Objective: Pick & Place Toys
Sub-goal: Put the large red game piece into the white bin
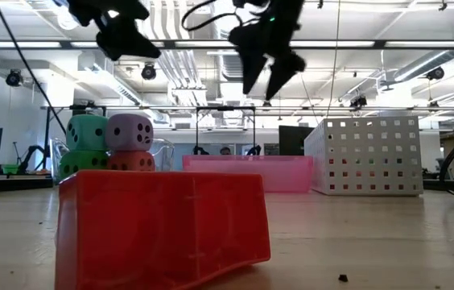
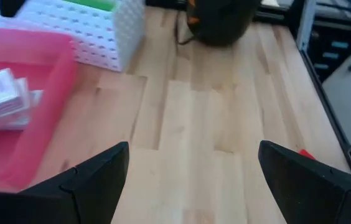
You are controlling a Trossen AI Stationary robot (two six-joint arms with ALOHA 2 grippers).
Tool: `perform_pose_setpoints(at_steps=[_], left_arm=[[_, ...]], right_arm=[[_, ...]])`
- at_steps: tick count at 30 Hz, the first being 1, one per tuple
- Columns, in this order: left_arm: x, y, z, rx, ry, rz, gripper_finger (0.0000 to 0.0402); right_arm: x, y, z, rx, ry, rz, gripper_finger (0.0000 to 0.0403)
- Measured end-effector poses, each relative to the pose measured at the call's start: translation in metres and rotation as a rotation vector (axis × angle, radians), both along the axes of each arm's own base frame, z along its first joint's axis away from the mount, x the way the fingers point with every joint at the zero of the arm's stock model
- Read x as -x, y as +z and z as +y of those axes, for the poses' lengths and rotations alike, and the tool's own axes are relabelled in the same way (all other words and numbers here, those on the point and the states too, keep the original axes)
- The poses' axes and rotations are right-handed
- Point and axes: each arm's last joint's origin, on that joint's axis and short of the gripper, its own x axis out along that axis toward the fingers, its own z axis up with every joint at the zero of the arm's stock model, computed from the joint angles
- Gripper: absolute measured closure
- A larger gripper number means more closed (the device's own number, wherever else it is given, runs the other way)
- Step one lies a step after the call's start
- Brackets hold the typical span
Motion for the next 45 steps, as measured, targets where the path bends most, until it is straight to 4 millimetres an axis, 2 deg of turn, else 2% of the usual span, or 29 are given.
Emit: perform_pose_setpoints(at_steps=[6, 11, 16, 20, 26, 29, 32, 35, 40, 45], left_arm=[[-0.027, -0.004, -0.020, -0.025, -0.066, 0.051, 0.0041], [-0.046, -0.012, -0.042, -0.044, -0.116, 0.096, 0.0041], [-0.061, -0.030, -0.064, -0.081, -0.146, 0.150, 0.0041], [-0.072, -0.046, -0.076, -0.104, -0.160, 0.197, 0.0041], [-0.082, -0.069, -0.088, -0.045, -0.156, 0.277, 0.0041], [-0.087, -0.075, -0.095, 0.001, -0.226, 0.298, 0.0041], [-0.089, -0.079, -0.103, -0.038, -0.357, 0.300, 0.0041], [-0.092, -0.082, -0.107, 0.030, -0.358, 0.334, 0.0041], [-0.103, -0.072, -0.103, 0.313, -0.131, 0.387, 0.0042], [-0.112, -0.059, -0.113, 0.337, -0.119, 0.332, 0.0042]], right_arm=[[0.044, 0.006, 0.037, -0.009, -0.050, -0.043, 0.0049], [0.079, -0.002, 0.073, -0.010, -0.087, -0.127, 0.0049], [0.095, -0.010, 0.101, -0.032, -0.045, -0.289, 0.0048], [0.103, -0.021, 0.114, -0.017, -0.013, -0.378, 0.0048], [0.108, -0.036, 0.120, -0.017, -0.005, -0.423, 0.0048], [0.108, -0.041, 0.121, -0.019, -0.001, -0.419, 0.0048], [0.104, -0.047, 0.122, -0.021, 0.002, -0.389, 0.0048], [0.097, -0.049, 0.124, -0.021, 0.005, -0.378, 0.0048], [0.085, -0.046, 0.126, -0.011, 0.045, -0.362, 0.0048], [0.079, -0.036, 0.131, -0.046, 0.128, -0.357, 0.0048]])
